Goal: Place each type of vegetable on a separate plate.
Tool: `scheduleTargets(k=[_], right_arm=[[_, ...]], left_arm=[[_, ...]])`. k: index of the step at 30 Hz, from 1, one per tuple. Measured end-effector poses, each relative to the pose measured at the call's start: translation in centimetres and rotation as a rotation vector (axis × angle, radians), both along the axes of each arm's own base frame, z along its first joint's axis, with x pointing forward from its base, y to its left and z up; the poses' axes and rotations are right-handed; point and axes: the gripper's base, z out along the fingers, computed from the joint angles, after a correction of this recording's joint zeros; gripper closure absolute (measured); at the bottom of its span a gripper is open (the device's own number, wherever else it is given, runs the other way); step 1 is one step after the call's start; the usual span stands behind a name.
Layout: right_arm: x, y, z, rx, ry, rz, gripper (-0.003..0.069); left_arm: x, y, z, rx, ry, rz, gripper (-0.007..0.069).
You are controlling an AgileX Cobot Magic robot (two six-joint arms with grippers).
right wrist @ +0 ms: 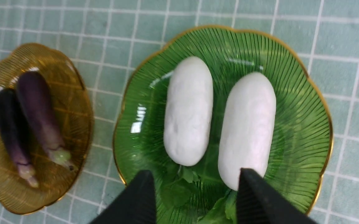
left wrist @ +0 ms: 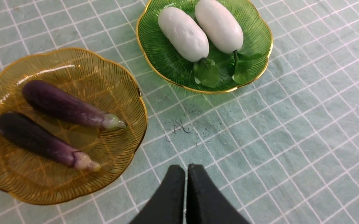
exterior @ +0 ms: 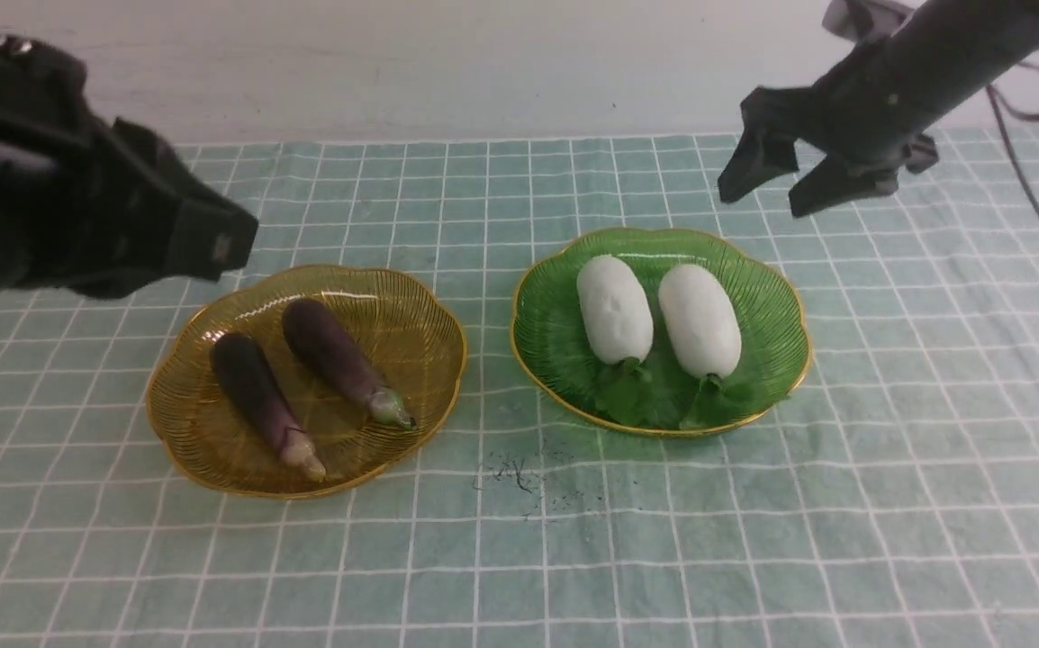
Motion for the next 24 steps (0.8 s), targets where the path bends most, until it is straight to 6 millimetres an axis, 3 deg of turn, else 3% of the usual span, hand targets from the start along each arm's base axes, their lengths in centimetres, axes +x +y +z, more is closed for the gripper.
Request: scheduleTargets(k=[1, 3, 4, 7, 9, 11, 14, 17, 20, 23, 24], right_arm=[[-0.9, -0.2, 1.4, -0.005, -0.035, -0.002, 0.0442], [-4.6, -1.0, 5.8, -0.033, -0.155, -0.015, 0.0578], [-5.9, -1.3, 7.0, -0.046, -0.187, -0.02, 0.0611], [-11.3, -2.3, 11.0, -0.073, -0.306, -0.037, 0.0655], [-16.0, -3.0, 13.1, -0.086, -0.384, -0.049, 0.0668], [-19.7, -3.6, 13.6, -0.096, -0.428, -0.06, 0.0671], [-24.6, -4.5, 13.4, -0.099, -0.535, -0.1, 0.0673], [-29.1, -5.5, 11.8, -0.089, -0.719, -0.168, 0.0673], [-32.0, -6.2, 10.0, -0.071, -0.874, -0.222, 0.0673], [-35.6, -7.2, 5.2, -0.028, -1.128, -0.311, 0.0673], [-36.2, -7.3, 5.0, -0.023, -1.151, -0.316, 0.0673]], left_arm=[[-0.4, 0.2, -0.2, -0.003, -0.014, 0.014, 0.0632], [-1.5, 0.9, -0.2, -0.011, -0.054, 0.04, 0.0632], [-1.9, 1.1, -0.5, -0.01, -0.061, 0.055, 0.0632], [-3.0, 1.9, -1.0, -0.023, -0.104, 0.099, 0.0632], [-3.7, 2.3, -1.5, -0.038, -0.132, 0.13, 0.0632], [-3.9, 2.5, -2.1, -0.045, -0.141, 0.144, 0.0632], [-4.0, 2.7, -3.3, -0.067, -0.176, 0.163, 0.0632], [-3.8, 2.6, -3.9, -0.078, -0.175, 0.172, 0.0632], [-3.6, 2.6, -4.4, -0.081, -0.169, 0.179, 0.0632], [-3.6, 2.6, -4.7, -0.08, -0.159, 0.182, 0.0632], [-3.6, 2.6, -4.7, -0.081, -0.16, 0.182, 0.0632]])
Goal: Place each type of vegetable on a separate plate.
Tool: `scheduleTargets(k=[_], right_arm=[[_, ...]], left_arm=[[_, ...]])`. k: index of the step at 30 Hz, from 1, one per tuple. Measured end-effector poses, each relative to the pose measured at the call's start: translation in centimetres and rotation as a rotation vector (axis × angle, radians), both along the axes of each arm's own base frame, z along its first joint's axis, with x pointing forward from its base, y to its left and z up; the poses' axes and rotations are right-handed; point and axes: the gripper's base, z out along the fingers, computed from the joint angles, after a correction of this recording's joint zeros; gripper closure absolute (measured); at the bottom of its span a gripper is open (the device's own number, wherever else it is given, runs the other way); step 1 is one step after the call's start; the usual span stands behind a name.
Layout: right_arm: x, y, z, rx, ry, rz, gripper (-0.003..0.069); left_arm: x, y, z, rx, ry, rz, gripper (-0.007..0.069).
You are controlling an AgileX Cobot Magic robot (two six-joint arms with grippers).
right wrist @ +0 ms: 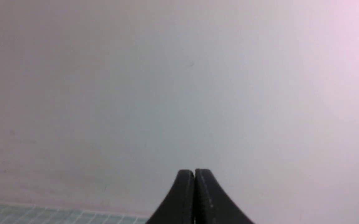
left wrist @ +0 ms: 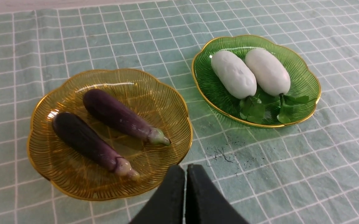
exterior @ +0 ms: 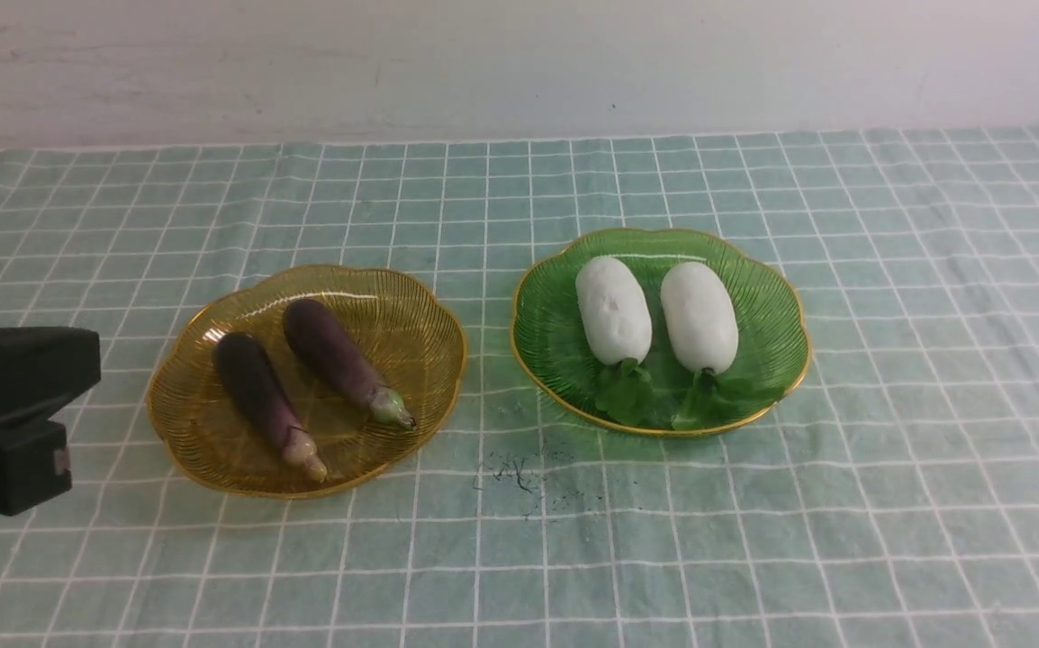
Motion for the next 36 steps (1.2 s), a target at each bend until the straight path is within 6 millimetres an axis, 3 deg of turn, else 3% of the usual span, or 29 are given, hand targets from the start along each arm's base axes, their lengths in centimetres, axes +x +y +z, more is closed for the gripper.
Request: scheduleTargets(k=[2, 4, 8, 14, 17, 24, 36], right_arm=[[-1.1, -0.3, -4.0, 0.022, -0.056, -0.012, 0.0673], [-1.2, -0.3, -6.6, 0.034, -0.038, -0.009, 0.0673], [-1.6, -0.4, -8.9, 0.056, -0.08, -0.015, 0.0673], [-3.5, -0.8, -8.7, 0.1, -0.245, -0.025, 0.0673], [-3.8, -0.9, -8.7, 0.102, -0.258, -0.024, 0.0673], [-3.8, -0.8, -9.0, 0.1, -0.234, -0.018, 0.0673], [-3.8, -0.8, -9.0, 0.099, -0.23, -0.018, 0.0673]], left_arm=[[0.1, 0.0, 0.1, -0.005, -0.013, 0.001, 0.0632], [0.1, 0.0, 0.1, -0.006, -0.017, 0.001, 0.0632], [0.1, 0.0, 0.1, -0.002, -0.018, 0.002, 0.0632], [-0.5, 0.4, 0.1, 0.019, -0.045, 0.01, 0.0632], [-1.1, 0.7, -0.3, 0.027, -0.059, 0.013, 0.0632], [-4.6, 1.9, -2.6, -0.01, -0.161, 0.021, 0.0632], [-5.7, 2.2, -3.0, -0.021, -0.161, 0.017, 0.0632]])
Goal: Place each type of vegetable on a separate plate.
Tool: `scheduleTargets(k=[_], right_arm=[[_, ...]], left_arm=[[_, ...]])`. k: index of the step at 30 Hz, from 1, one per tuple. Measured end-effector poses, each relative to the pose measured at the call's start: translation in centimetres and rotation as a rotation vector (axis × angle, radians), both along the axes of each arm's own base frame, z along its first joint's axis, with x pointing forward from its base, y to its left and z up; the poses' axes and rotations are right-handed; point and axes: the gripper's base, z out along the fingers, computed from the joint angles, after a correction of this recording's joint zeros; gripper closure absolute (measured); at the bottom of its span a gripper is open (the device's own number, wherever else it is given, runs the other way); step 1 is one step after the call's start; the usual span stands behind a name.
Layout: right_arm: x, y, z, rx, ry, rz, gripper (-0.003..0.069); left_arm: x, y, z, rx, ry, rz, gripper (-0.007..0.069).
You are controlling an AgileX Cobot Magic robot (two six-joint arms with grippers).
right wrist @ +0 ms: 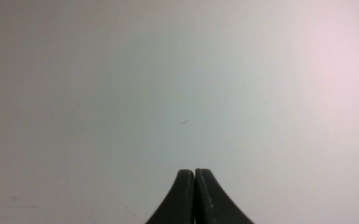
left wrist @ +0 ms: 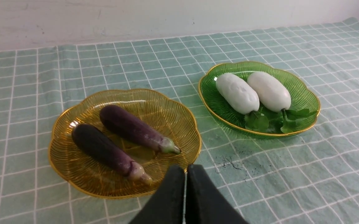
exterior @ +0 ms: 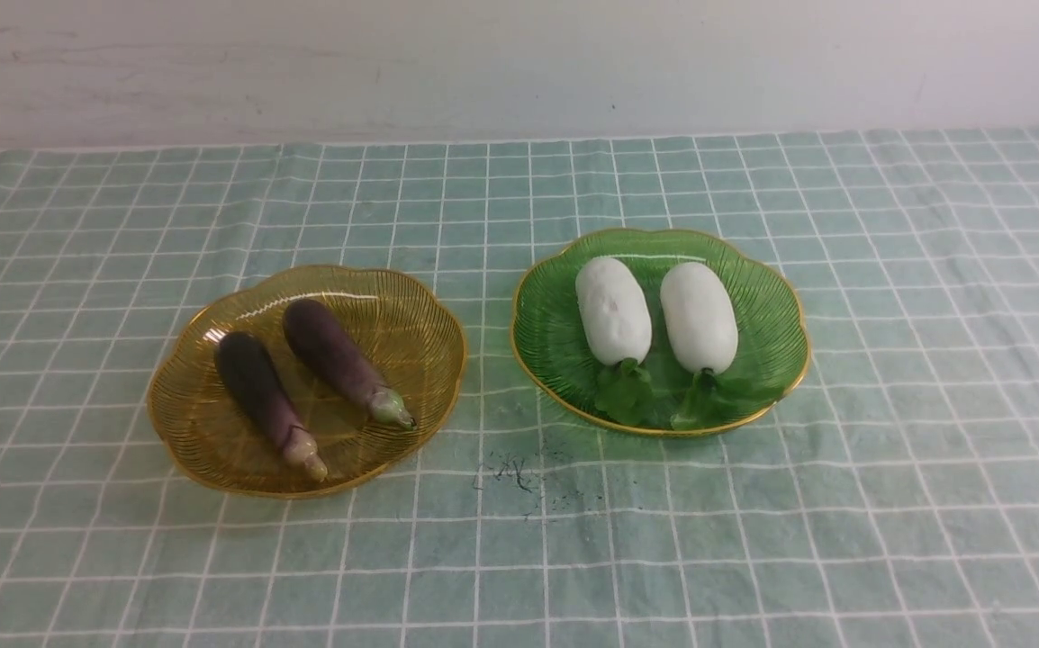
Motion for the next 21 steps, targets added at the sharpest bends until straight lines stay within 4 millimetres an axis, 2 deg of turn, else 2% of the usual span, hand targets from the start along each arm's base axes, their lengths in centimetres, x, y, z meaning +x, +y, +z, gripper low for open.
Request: scheduleTargets(k=[7, 11, 16, 17, 21], right_arm=[[0.0, 0.0, 0.0, 0.0, 0.001, 0.0, 0.0673], [0.0, 0.0, 0.0, 0.0, 0.001, 0.0, 0.0673], [0.0, 0.0, 0.0, 0.0, 0.001, 0.0, 0.0673], [0.0, 0.0, 0.0, 0.0, 0.001, 0.0, 0.0673], [0.0, 0.0, 0.0, 0.0, 0.002, 0.0, 0.0673]], left_arm=[[0.0, 0.0, -0.1, 0.007, -0.007, -0.003, 0.0632], [-0.3, 0.3, -1.4, 0.019, -0.081, 0.014, 0.0632], [-1.1, 1.1, -5.3, 0.034, -0.19, 0.107, 0.0632], [-1.4, 1.4, -7.4, 0.041, -0.213, 0.152, 0.0632], [-1.2, 1.7, -12.3, 0.063, -0.194, 0.237, 0.0632]])
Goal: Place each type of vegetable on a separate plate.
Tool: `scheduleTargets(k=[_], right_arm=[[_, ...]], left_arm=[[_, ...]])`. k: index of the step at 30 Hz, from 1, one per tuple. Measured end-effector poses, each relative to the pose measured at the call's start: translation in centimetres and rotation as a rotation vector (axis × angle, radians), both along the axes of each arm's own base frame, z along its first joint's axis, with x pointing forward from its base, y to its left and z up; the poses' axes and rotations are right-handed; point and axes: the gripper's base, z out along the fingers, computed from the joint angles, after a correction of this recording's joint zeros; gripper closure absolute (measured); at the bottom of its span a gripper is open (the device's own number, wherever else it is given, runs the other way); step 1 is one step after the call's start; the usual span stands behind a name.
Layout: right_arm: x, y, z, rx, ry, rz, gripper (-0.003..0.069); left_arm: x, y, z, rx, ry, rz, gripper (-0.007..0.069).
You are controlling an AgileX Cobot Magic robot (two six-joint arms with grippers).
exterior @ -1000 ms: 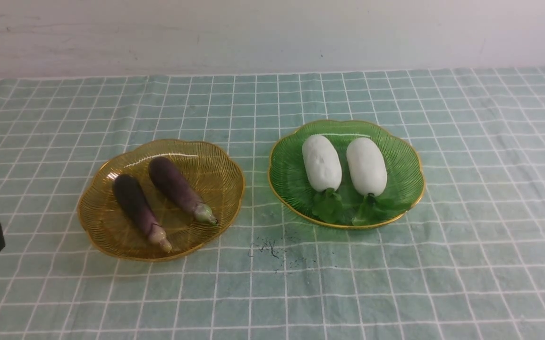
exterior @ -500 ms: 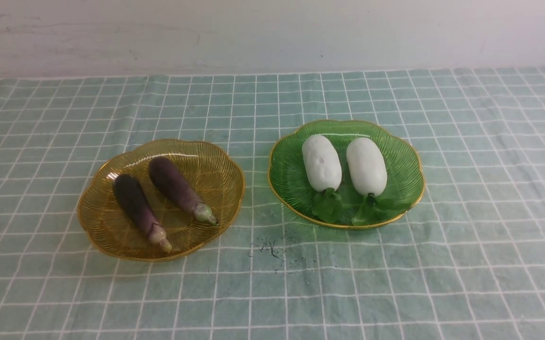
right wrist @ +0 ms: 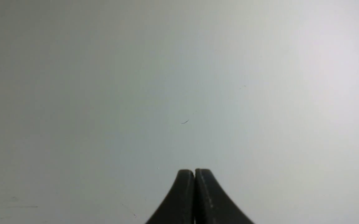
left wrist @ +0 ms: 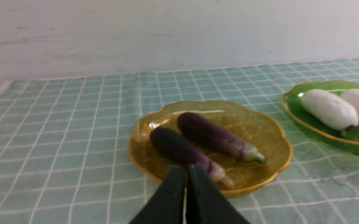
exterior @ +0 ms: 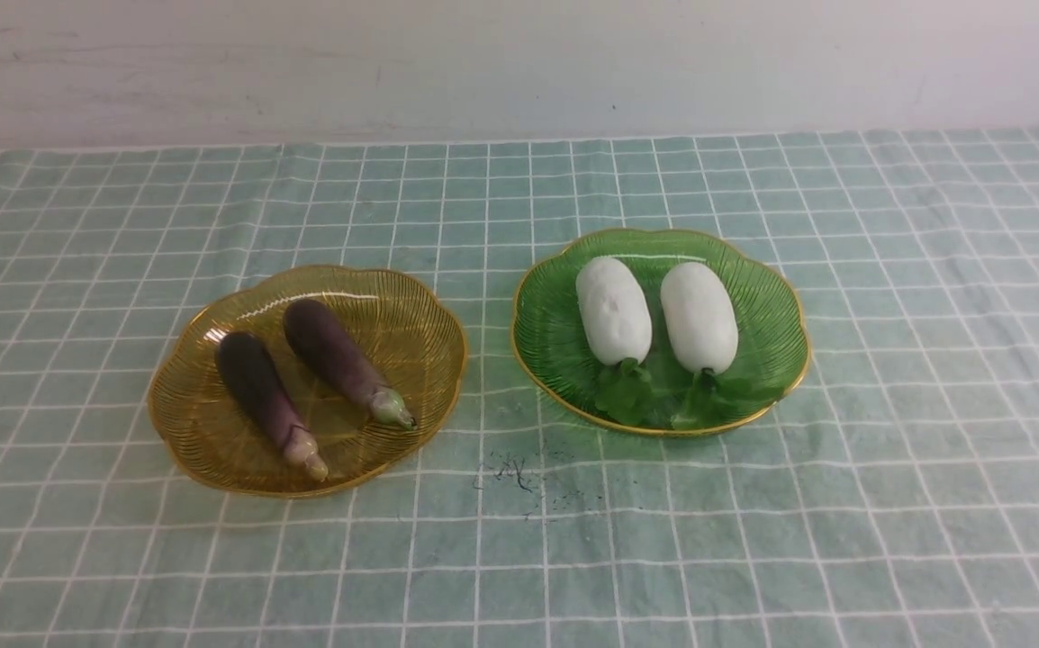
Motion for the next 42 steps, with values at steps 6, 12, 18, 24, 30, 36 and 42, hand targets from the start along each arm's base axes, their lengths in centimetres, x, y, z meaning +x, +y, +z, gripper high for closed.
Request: scheduleTargets(k=[6, 12, 18, 24, 30, 36, 42], right_arm=[[0.0, 0.0, 0.0, 0.0, 0.0, 0.0, 0.0673], [0.0, 0.0, 0.0, 0.0, -0.001, 0.0, 0.0673], [0.0, 0.0, 0.0, 0.0, 0.0, 0.0, 0.0673], [0.0, 0.0, 0.0, 0.0, 0.0, 0.0, 0.0673], [0.0, 0.0, 0.0, 0.0, 0.0, 0.0, 0.0673], [0.0, 0.0, 0.0, -0.053, -0.007, -0.028, 0.0673], [1.0, 0.1, -2.3, -0.201, 0.137, -0.105, 0.0673]], left_arm=[[0.5, 0.0, -4.6, 0.037, 0.12, 0.003, 0.0632], [0.4, -0.1, -4.9, 0.044, 0.153, -0.024, 0.0632], [0.4, -0.1, -4.9, 0.044, 0.156, -0.025, 0.0632], [0.4, -0.1, -4.9, 0.045, 0.157, -0.025, 0.0632], [0.4, -0.1, -4.9, 0.045, 0.157, -0.025, 0.0632], [0.4, -0.1, -4.9, 0.045, 0.157, -0.025, 0.0632], [0.4, -0.1, -4.9, 0.045, 0.158, -0.025, 0.0632]])
